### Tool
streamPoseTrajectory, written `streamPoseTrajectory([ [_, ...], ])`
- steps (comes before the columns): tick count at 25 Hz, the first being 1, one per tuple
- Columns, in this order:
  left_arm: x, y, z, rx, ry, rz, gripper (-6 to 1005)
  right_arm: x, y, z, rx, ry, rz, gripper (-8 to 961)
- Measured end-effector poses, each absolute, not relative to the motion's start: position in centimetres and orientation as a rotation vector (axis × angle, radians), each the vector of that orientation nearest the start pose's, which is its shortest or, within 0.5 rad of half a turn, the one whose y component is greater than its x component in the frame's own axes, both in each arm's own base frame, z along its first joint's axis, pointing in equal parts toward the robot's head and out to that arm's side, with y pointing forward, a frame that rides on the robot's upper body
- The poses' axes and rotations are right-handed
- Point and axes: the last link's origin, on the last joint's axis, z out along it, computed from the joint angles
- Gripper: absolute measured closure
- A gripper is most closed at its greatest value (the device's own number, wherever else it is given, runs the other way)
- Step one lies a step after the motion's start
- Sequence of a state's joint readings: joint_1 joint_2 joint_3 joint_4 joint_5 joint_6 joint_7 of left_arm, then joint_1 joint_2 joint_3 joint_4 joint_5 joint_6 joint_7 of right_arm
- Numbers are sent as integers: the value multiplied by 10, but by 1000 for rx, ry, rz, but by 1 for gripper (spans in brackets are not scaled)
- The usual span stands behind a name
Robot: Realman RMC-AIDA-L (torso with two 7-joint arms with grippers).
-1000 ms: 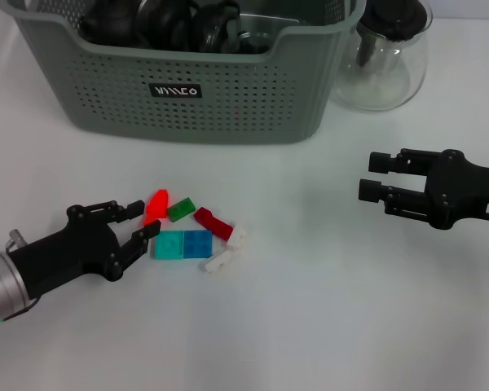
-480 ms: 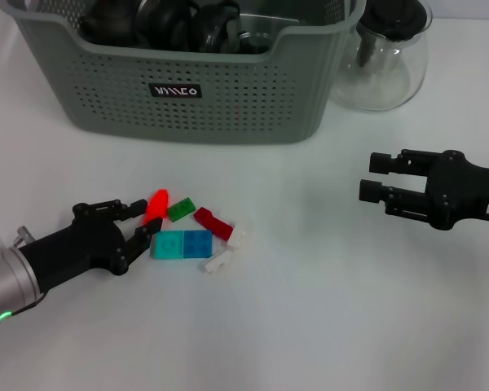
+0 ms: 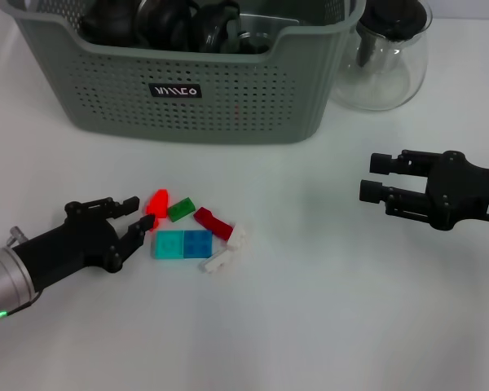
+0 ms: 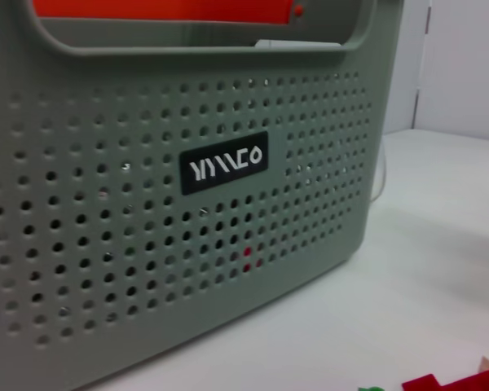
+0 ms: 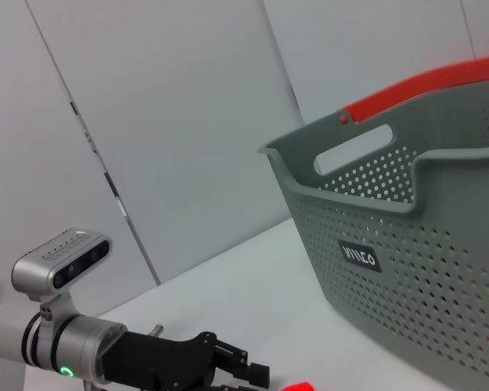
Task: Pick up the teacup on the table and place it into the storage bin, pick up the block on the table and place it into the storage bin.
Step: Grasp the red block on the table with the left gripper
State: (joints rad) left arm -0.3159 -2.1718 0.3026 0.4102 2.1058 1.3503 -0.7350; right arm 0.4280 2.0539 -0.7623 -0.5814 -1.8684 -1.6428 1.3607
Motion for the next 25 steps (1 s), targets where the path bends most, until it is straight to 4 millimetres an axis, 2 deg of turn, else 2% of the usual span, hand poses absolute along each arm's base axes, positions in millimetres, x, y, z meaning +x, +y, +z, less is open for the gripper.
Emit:
streamPoseTrajectory([
  [14,-353,246,-58,-2390,-554,-521,688,280,292,-3,-2722,746,865,369],
  [25,-358,248,-51,-2329,-578,-524,691,281,292,-3,-2721,748,865,369],
])
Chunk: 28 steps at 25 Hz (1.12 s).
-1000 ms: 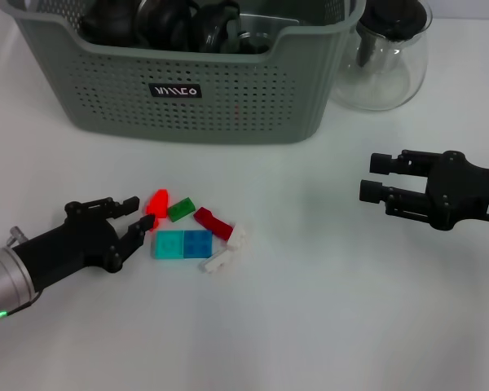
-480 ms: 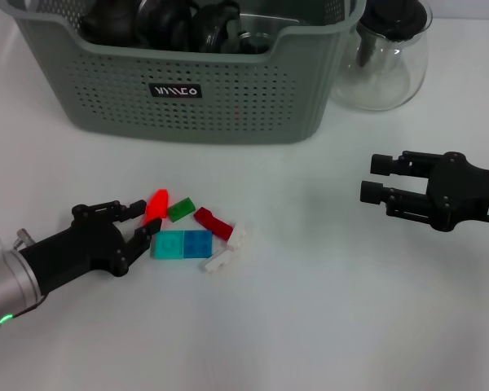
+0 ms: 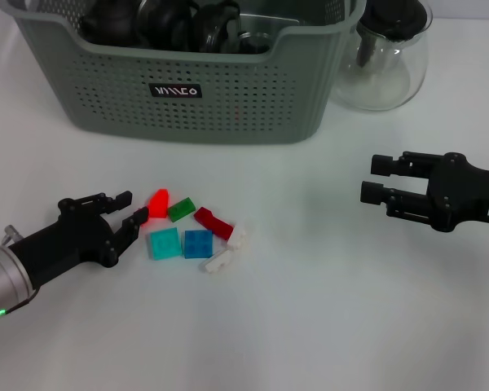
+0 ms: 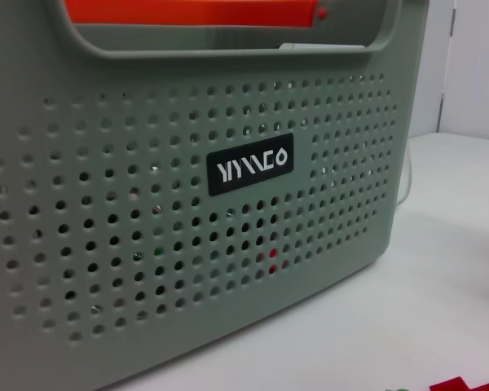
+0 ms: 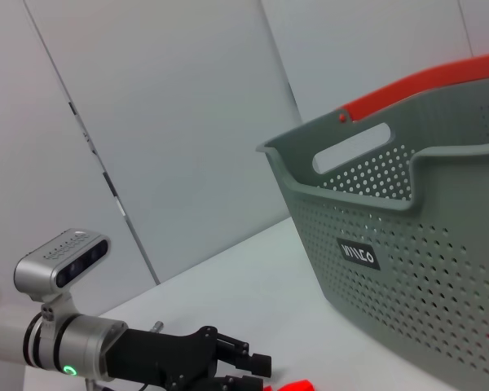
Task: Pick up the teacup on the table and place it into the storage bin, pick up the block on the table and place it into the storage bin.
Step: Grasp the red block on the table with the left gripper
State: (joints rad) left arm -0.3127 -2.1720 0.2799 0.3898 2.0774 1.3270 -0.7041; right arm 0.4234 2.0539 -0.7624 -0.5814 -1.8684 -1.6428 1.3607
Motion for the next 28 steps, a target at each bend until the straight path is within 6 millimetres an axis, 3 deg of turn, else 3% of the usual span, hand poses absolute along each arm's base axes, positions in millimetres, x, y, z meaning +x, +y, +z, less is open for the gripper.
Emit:
streamPoseTrajectory([
  [24,-359,246,-60,-2355,-596,-489,696,282,292,-4,-2713,754,854,370],
  [28,-359,246,-60,-2354,-597,-487,739,282,292,-4,-2713,755,855,370],
])
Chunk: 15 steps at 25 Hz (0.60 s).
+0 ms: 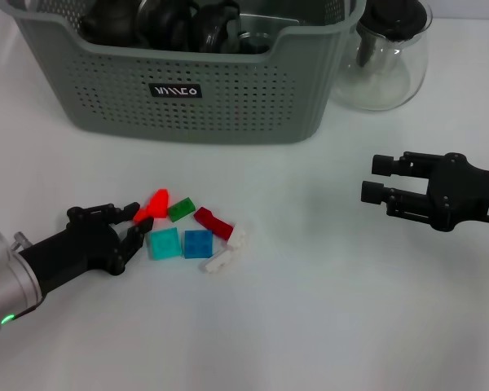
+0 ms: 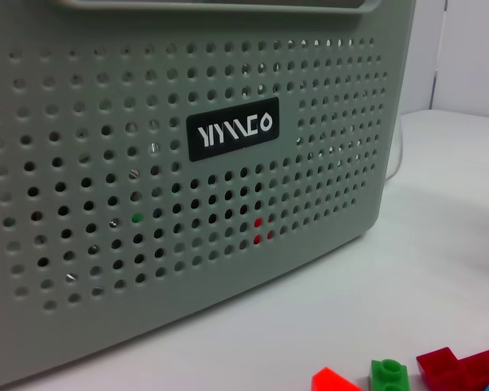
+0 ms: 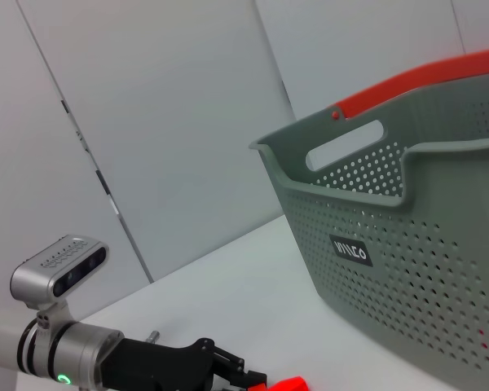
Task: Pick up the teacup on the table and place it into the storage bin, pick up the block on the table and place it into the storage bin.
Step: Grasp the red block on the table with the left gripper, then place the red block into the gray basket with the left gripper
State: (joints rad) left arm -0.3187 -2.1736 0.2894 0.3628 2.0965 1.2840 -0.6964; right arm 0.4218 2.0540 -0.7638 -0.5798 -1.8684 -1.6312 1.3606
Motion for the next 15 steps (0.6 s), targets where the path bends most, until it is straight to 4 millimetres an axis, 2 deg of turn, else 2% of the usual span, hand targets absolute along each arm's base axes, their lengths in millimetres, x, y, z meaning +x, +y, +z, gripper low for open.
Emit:
streamPoseTrajectory([
  [10,-359,245,-57,-2334,-612,-513,834,282,292,-4,-2713,756,857,369],
  [15,-358,243,-33,-2306,-665,-614,820,282,292,-4,-2714,755,857,369],
])
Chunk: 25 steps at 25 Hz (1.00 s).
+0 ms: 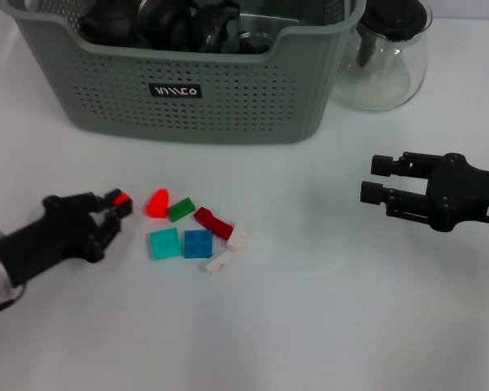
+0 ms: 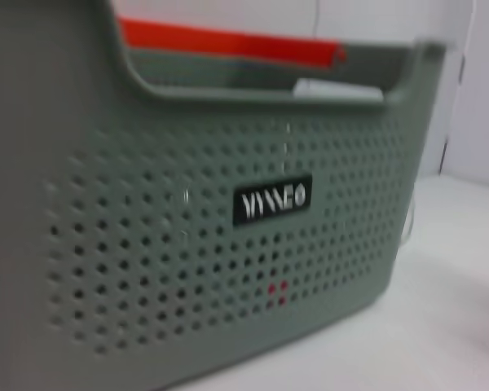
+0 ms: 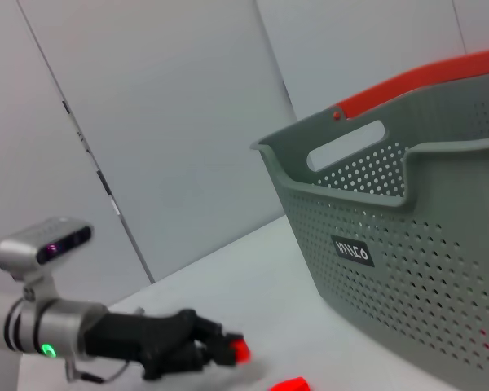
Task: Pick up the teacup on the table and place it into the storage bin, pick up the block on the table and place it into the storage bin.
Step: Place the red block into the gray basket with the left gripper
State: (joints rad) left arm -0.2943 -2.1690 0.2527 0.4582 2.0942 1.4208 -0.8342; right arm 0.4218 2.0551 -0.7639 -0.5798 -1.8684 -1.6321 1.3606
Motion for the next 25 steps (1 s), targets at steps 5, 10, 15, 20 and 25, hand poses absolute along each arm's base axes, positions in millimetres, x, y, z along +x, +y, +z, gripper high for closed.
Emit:
streamPoseTrajectory([
  [5,-345,242,4,-2325,-748,-778,806,282,292,-4,-2714,754,856,369],
  [10,-317,251,26,-2411,-798,-972,792,281,293,-4,-2716,750,858,369],
  [15,-283,285,43,-2452,-842,-1148,778,279,294,-5,-2720,741,861,370],
  [20,-242,331,61,-2449,-826,-1275,764,278,295,-5,-2721,730,863,370],
  [25,-212,382,87,-2403,-852,-1246,750,277,295,-5,-2722,726,865,370],
])
